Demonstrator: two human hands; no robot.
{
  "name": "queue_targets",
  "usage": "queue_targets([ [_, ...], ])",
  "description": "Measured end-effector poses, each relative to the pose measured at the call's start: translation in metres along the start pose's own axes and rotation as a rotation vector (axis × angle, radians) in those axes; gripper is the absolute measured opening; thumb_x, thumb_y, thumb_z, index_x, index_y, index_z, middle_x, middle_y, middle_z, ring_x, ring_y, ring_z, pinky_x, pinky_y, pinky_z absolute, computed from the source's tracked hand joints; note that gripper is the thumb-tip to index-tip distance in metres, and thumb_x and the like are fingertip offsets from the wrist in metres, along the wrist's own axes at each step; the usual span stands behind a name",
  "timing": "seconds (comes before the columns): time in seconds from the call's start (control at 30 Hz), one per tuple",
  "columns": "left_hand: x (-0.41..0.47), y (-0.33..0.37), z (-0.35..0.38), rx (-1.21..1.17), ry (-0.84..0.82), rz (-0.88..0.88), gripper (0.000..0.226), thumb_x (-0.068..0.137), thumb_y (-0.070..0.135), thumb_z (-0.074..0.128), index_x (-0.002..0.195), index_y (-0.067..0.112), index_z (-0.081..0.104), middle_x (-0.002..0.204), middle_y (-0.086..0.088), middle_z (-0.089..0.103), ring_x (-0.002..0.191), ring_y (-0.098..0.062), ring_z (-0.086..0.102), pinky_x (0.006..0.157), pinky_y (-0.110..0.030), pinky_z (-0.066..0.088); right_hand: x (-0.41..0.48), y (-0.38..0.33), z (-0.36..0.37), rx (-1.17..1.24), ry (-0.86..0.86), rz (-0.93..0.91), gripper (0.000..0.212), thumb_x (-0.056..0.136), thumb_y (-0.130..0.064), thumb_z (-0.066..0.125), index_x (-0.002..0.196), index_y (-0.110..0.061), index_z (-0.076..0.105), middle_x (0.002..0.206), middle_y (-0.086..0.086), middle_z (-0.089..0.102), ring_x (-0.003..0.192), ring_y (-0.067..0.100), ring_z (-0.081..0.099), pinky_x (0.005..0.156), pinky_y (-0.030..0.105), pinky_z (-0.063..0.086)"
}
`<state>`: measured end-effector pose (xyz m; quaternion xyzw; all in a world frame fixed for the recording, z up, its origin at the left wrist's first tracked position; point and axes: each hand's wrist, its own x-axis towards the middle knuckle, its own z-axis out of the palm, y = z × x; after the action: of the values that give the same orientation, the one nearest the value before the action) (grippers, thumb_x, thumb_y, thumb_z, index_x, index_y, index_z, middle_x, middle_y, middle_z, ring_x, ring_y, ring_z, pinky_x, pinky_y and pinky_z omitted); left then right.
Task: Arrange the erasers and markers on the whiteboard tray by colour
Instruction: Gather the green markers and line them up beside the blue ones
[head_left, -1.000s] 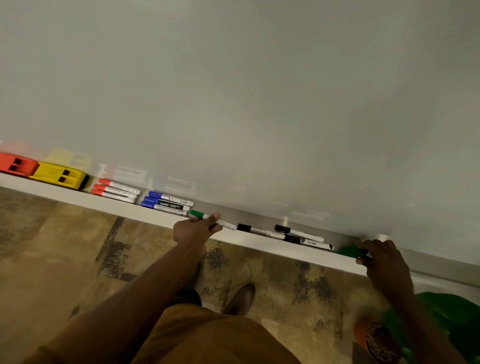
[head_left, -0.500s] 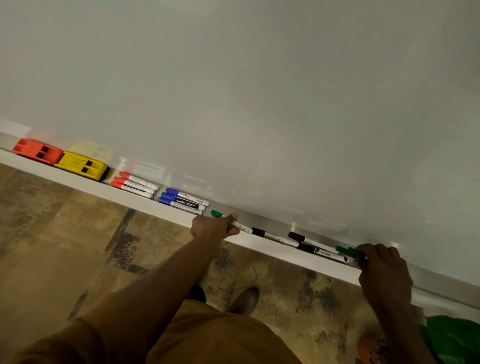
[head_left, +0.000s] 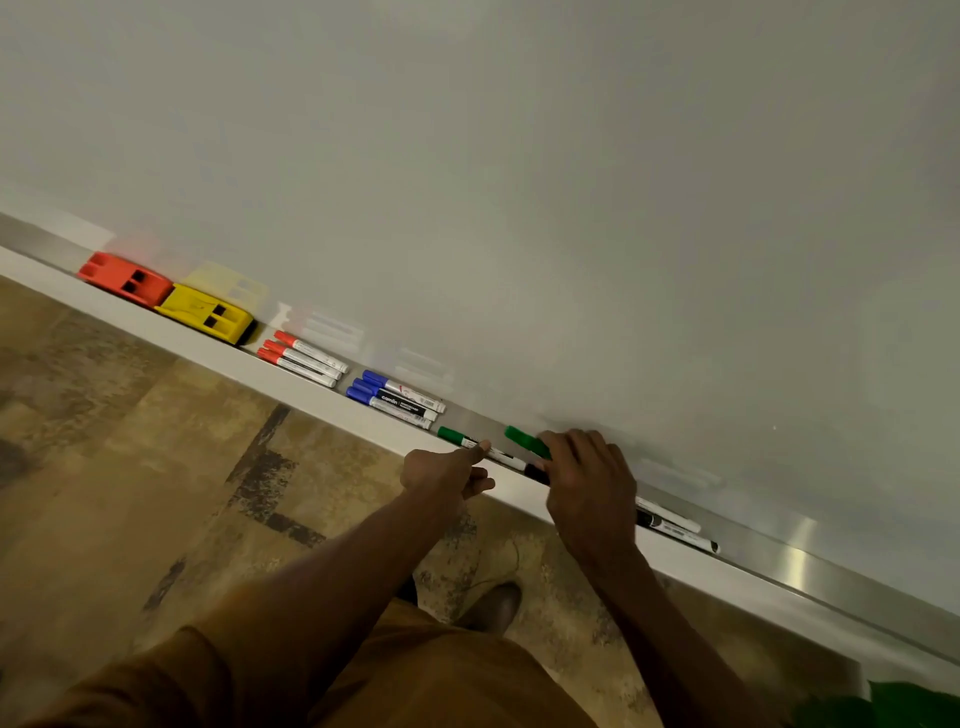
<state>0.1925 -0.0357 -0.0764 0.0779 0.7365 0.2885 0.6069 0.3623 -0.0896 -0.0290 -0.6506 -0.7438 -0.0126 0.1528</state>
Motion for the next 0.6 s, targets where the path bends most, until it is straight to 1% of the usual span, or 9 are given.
queue_targets([
  [0.13,-0.003,0.003,-0.001,0.037,0.006,-0.019,0.043,0.072,0.018,0.097,0.097,-0.003,0.07,0.084,-0.021,0.078,0.055,-0.029,0.078,0.045,-0.029,0.059,0.024,-0.027,0.017,-0.003,0.015,-0.047,0.025,0.089,-0.005,0.071,0.113,-0.009,0.072,0.093,0.006,0.074,0.087,0.027,0.069,0.073,0.039,0.055],
  [0.17,-0.005,0.003,-0.002,0.041,0.002,-0.021,0.041,0.073,0.018,0.097,0.098,-0.001,0.069,0.085,-0.021,0.077,0.053,-0.027,0.077,0.043,-0.027,0.056,0.029,-0.031,0.02,-0.008,0.016,-0.065,0.021,0.091,-0.007,0.063,0.11,-0.009,0.071,0.09,0.006,0.074,0.084,0.027,0.069,0.072,0.039,0.056],
  [0.23,-0.008,0.002,-0.004,0.038,-0.005,-0.024,0.037,0.075,0.017,0.095,0.096,0.001,0.069,0.084,-0.021,0.076,0.048,-0.025,0.075,0.041,-0.025,0.054,0.037,-0.04,0.024,-0.003,0.005,-0.086,0.03,0.094,-0.017,0.045,0.103,-0.008,0.072,0.085,0.006,0.074,0.078,0.028,0.07,0.068,0.038,0.057],
  [0.27,-0.009,0.003,-0.005,0.039,-0.01,-0.027,0.035,0.075,0.016,0.095,0.093,0.001,0.069,0.084,-0.021,0.076,0.046,-0.024,0.074,0.04,-0.025,0.054,0.04,-0.042,0.027,-0.014,-0.012,-0.089,0.03,0.093,-0.019,0.045,0.101,-0.008,0.072,0.083,0.007,0.075,0.077,0.028,0.071,0.067,0.038,0.057],
  [0.33,-0.011,0.004,-0.006,0.042,-0.012,-0.033,0.031,0.076,0.015,0.094,0.088,0.002,0.068,0.082,-0.02,0.075,0.045,-0.023,0.073,0.041,-0.025,0.054,0.044,-0.044,0.033,-0.04,-0.096,-0.09,0.017,0.09,-0.016,0.062,0.101,-0.007,0.072,0.084,0.008,0.075,0.078,0.03,0.072,0.069,0.039,0.057],
  [0.37,-0.011,0.004,-0.007,0.043,-0.011,-0.034,0.03,0.077,0.014,0.094,0.086,0.001,0.068,0.081,-0.019,0.075,0.047,-0.023,0.073,0.041,-0.025,0.054,0.045,-0.045,0.035,-0.049,-0.135,-0.082,0.017,0.087,-0.015,0.069,0.102,-0.007,0.071,0.085,0.008,0.075,0.079,0.031,0.072,0.07,0.04,0.057],
  [0.43,-0.011,0.004,-0.008,0.044,-0.007,-0.035,0.027,0.079,0.012,0.092,0.086,0.001,0.069,0.081,-0.018,0.076,0.054,-0.024,0.075,0.04,-0.024,0.053,0.048,-0.047,0.041,-0.061,-0.178,-0.084,0.017,0.086,-0.012,0.068,0.102,-0.008,0.071,0.086,0.009,0.075,0.08,0.032,0.072,0.071,0.041,0.057],
  [0.5,-0.011,0.004,-0.008,0.05,0.008,-0.027,0.024,0.082,0.011,0.089,0.089,0.0,0.069,0.079,-0.016,0.076,0.053,-0.022,0.074,0.038,-0.022,0.05,0.05,-0.052,0.045,-0.091,-0.172,-0.091,0.016,0.088,-0.013,0.063,0.101,-0.009,0.071,0.085,0.009,0.075,0.078,0.03,0.073,0.07,0.039,0.058],
  [0.6,-0.011,0.004,-0.008,0.068,0.032,-0.014,0.018,0.09,0.01,0.083,0.089,0.001,0.068,0.073,-0.012,0.072,0.043,-0.017,0.069,0.036,-0.023,0.051,0.055,-0.059,0.051,-0.13,-0.153,-0.069,0.014,0.086,-0.018,0.076,0.096,-0.009,0.072,0.081,0.009,0.076,0.074,0.028,0.074,0.067,0.037,0.059],
])
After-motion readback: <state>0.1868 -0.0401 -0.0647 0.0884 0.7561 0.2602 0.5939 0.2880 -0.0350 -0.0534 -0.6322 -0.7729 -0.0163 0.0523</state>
